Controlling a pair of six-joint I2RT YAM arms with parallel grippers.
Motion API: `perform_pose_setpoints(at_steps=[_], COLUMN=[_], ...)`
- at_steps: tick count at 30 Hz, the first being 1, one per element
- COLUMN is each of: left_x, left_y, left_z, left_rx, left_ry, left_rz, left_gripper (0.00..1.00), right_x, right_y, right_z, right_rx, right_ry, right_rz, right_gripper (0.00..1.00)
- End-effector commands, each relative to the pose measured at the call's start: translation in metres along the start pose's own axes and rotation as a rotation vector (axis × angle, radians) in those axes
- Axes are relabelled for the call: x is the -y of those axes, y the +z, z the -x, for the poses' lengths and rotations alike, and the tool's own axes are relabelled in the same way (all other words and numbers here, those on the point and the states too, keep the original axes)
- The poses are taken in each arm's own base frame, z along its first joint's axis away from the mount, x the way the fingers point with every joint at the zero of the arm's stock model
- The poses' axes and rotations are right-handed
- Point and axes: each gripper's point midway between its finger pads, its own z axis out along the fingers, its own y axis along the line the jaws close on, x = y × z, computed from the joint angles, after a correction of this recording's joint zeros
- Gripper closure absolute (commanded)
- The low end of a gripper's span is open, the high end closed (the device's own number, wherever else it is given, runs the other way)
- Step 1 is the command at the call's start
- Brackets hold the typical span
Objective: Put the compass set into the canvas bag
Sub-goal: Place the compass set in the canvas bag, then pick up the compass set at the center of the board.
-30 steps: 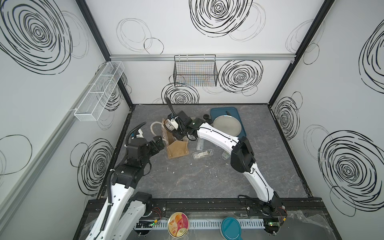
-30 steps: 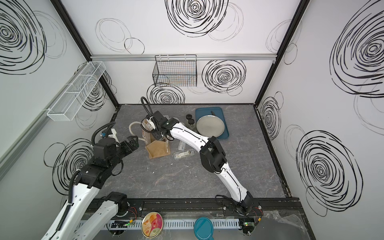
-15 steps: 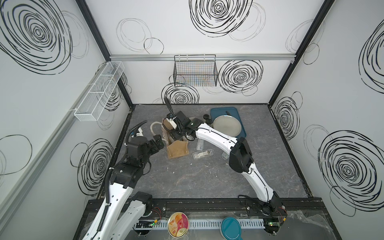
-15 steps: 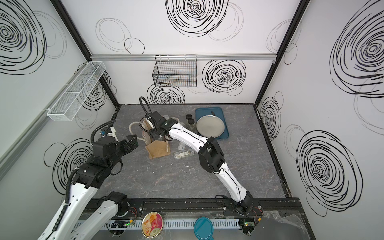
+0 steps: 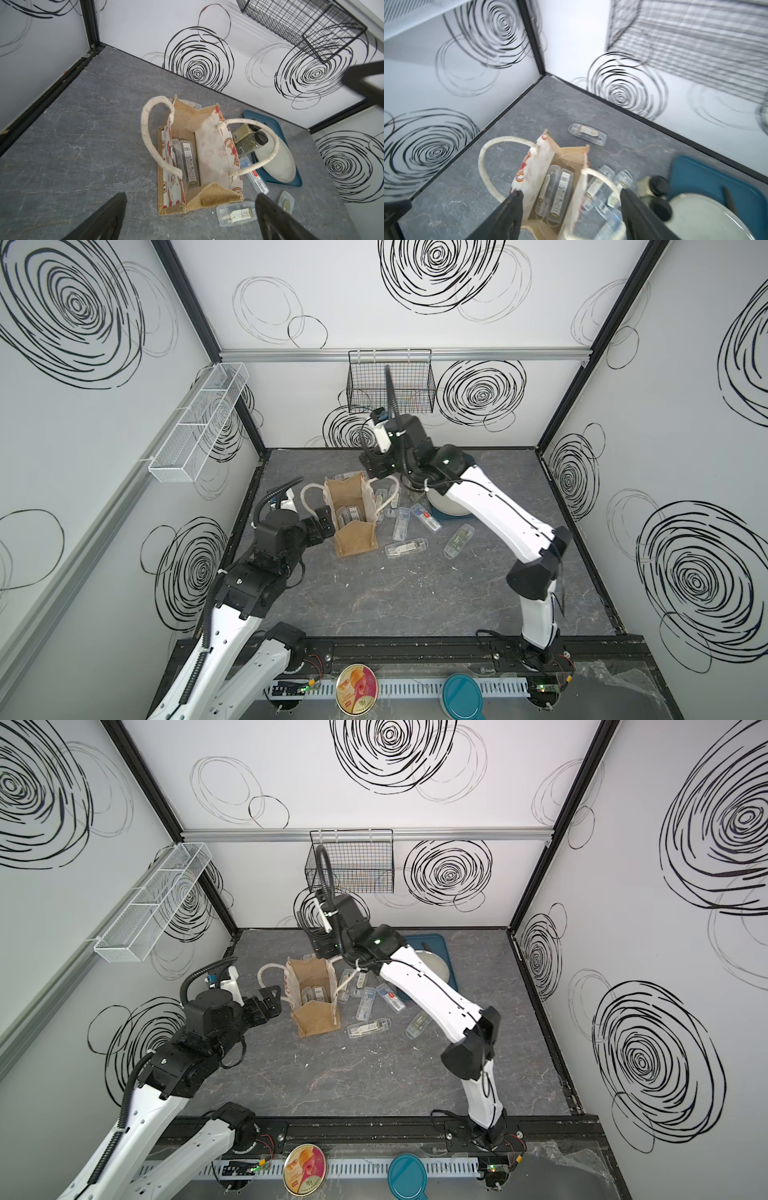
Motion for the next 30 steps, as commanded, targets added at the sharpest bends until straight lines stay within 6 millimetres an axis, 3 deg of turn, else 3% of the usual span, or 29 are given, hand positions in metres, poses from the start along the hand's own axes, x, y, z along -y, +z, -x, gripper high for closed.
perform_pose_setpoints(at_steps=[1, 5, 7, 10, 13, 18, 24, 30], left_x=[0.012, 0.024, 0.029, 0.036, 0.040, 0.040, 0.035, 0.031], left_y=[-0.005, -0.004, -0.003, -0.002, -0.002, -0.004, -0.006, -0.004], left_z=[0.014, 0.012, 0.010, 0.006, 0.004, 0.003, 0.000, -0.003], left_rx=[0.047, 0.050, 0.050, 0.047, 0.040, 0.042, 0.040, 0.038], left_ry=[0.043, 0.076, 0.089, 0.108, 0.128, 0.137, 0.135, 0.136], left_rz=[-0.017, -0.036, -0.045, -0.058, -0.061, -0.054, -0.035, -0.017], left_gripper=[0.01, 0.01, 0.01, 0.01, 0.01, 0.01, 0.01, 0.01], right_x=[0.058, 0.118, 0.147, 0.172, 0.179, 0.185, 0.198, 0.197], right_y=[-0.028, -0.066, -0.078, -0.079, -0.072, -0.049, -0.030, -0.003], right_z=[-0.038, -0.098, -0.148, -0.225, -0.277, -0.317, -0.348, -0.359], right_rx=[-0.073, -0.111, -0.169, -0.287, -0.367, -0.412, -0.591, -0.650], right_ry=[0.089, 0.229, 0.305, 0.450, 0.526, 0.619, 0.683, 0.675], right_rz=[-0.182, -0.309, -0.388, -0.407, -0.403, -0.380, -0.425, -0.396], right_gripper=[0.21, 0.20, 0.20, 0.19, 0.18, 0.16, 0.14, 0.13])
